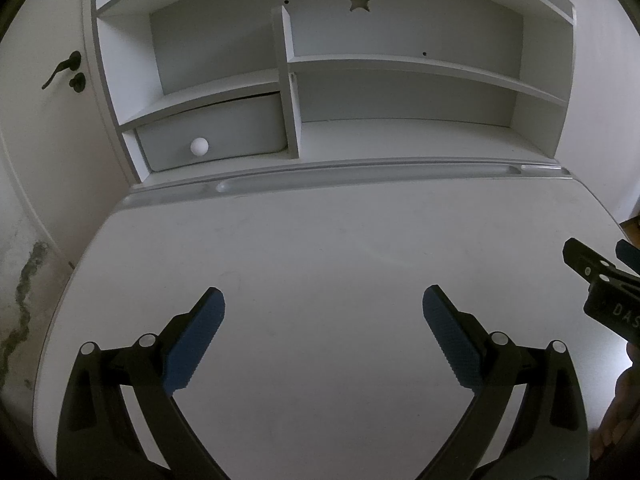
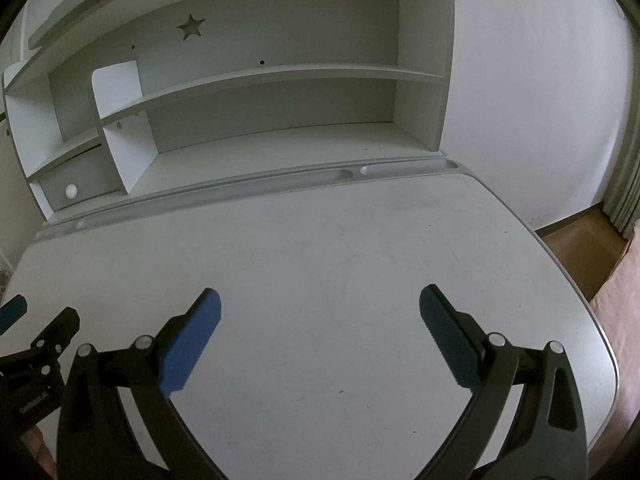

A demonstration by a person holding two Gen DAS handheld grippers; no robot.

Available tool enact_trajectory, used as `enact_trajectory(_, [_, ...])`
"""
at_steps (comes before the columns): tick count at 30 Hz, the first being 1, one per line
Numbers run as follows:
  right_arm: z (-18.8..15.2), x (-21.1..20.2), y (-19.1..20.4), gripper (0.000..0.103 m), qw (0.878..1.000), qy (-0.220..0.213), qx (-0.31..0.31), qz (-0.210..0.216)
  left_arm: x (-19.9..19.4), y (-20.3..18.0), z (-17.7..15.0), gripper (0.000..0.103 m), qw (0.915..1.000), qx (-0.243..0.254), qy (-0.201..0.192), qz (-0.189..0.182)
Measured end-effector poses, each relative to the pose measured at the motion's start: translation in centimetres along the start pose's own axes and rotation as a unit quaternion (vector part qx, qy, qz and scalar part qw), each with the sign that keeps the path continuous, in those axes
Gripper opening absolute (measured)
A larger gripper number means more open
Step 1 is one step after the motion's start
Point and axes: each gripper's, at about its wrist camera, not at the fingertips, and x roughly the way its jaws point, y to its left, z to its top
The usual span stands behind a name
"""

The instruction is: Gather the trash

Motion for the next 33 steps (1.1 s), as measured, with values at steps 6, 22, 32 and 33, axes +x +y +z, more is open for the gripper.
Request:
enact_trajectory(6, [0.0,0.1,0.0,0.096,1.000,0.004,-0.004,0.000,-0.3,0.5,0.0,0.096,0.9997,-0.018,-0.008,-0.013])
enact_trajectory(22, [-0.2,0.6,-0.3,0.096,1.000,0.024,-0.010,0.003,-1.5,0.5,0.4,0.096,0.9983,-0.002,0.003,0.059])
enact_trajectory(32, [-0.2,0.6,-0.4,0.096,1.000,0.022,-0.011,0.004,-1.4,-0.1,0.1,0.096,0.9992,0.005,0.013,0.037])
enact_trajectory(33, [-0.2,0.6,-0.4,0.096,1.000,0.022,-0.012,0.004,-1.5,-0.2,0.0,0.096,0.9992,0.006,0.014,0.036])
